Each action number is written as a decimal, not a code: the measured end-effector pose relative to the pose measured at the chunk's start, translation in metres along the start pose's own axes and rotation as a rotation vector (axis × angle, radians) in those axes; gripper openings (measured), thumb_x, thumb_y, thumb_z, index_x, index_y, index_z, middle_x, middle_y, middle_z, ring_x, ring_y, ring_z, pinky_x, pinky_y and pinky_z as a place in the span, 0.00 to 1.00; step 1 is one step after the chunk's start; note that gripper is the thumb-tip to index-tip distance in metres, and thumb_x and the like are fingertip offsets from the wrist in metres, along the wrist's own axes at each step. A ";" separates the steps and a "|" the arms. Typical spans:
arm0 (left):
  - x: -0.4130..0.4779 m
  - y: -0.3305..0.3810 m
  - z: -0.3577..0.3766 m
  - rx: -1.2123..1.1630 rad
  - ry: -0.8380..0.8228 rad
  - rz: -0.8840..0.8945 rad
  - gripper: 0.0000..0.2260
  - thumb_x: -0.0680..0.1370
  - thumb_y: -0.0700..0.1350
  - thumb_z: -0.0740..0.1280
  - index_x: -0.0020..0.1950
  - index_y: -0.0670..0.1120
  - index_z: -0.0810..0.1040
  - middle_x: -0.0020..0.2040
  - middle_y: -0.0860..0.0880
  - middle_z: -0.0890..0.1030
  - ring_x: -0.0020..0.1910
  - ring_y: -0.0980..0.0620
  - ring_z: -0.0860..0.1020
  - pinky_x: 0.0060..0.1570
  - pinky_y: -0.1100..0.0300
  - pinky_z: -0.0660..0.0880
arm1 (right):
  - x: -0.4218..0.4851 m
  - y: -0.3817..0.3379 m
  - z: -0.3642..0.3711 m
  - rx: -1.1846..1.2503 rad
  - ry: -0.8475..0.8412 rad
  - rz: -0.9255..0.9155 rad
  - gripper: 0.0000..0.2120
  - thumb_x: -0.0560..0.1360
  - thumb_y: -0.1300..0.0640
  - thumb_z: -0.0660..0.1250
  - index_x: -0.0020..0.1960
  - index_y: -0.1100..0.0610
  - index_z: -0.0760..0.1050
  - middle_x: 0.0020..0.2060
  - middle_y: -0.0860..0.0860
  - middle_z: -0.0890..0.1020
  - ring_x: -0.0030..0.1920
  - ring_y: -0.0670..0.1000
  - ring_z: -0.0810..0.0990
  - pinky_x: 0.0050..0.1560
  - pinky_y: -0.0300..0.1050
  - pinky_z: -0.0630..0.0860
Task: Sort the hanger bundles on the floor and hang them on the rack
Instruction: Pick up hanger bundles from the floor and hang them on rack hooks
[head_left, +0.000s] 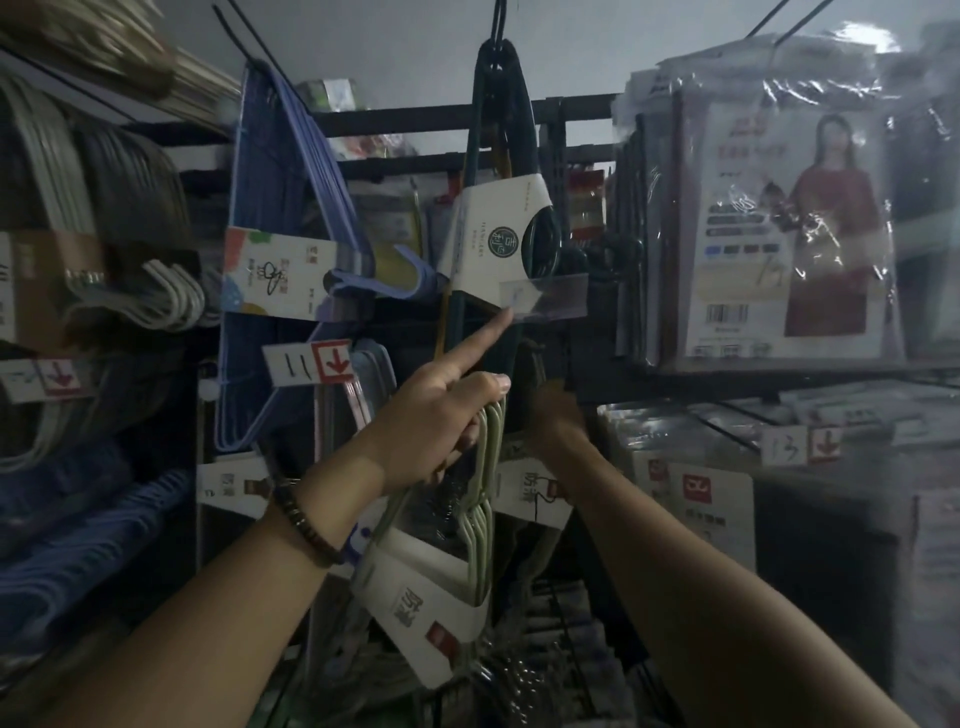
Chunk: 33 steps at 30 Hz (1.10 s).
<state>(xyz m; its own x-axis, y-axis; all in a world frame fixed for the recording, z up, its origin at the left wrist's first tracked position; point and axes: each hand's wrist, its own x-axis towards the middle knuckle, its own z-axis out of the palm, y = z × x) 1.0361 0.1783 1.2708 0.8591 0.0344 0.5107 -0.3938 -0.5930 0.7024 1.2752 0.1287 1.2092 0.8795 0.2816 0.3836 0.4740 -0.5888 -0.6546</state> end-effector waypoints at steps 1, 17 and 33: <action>-0.002 0.001 0.003 -0.015 -0.003 -0.013 0.26 0.86 0.49 0.60 0.80 0.72 0.60 0.29 0.53 0.69 0.26 0.57 0.65 0.32 0.57 0.72 | 0.012 0.001 0.005 0.060 -0.038 0.019 0.17 0.82 0.51 0.65 0.65 0.62 0.73 0.57 0.59 0.83 0.56 0.61 0.84 0.55 0.55 0.82; 0.004 -0.005 0.014 0.132 0.045 0.053 0.29 0.86 0.53 0.61 0.79 0.77 0.51 0.41 0.65 0.69 0.38 0.69 0.71 0.39 0.78 0.72 | -0.085 0.004 -0.048 0.356 0.239 -0.191 0.12 0.82 0.45 0.63 0.55 0.54 0.76 0.43 0.50 0.84 0.42 0.52 0.83 0.42 0.53 0.80; -0.002 0.009 0.014 0.445 0.132 0.043 0.24 0.86 0.65 0.49 0.82 0.73 0.48 0.31 0.51 0.83 0.29 0.61 0.80 0.45 0.54 0.79 | -0.222 0.028 -0.033 0.096 0.230 -0.442 0.04 0.84 0.50 0.61 0.51 0.48 0.72 0.34 0.45 0.81 0.29 0.46 0.79 0.27 0.41 0.76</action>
<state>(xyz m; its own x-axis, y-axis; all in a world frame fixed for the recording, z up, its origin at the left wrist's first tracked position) 1.0355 0.1618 1.2695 0.7847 0.0870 0.6137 -0.2251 -0.8825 0.4129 1.0917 0.0244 1.1276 0.5672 0.3077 0.7639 0.8101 -0.3756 -0.4502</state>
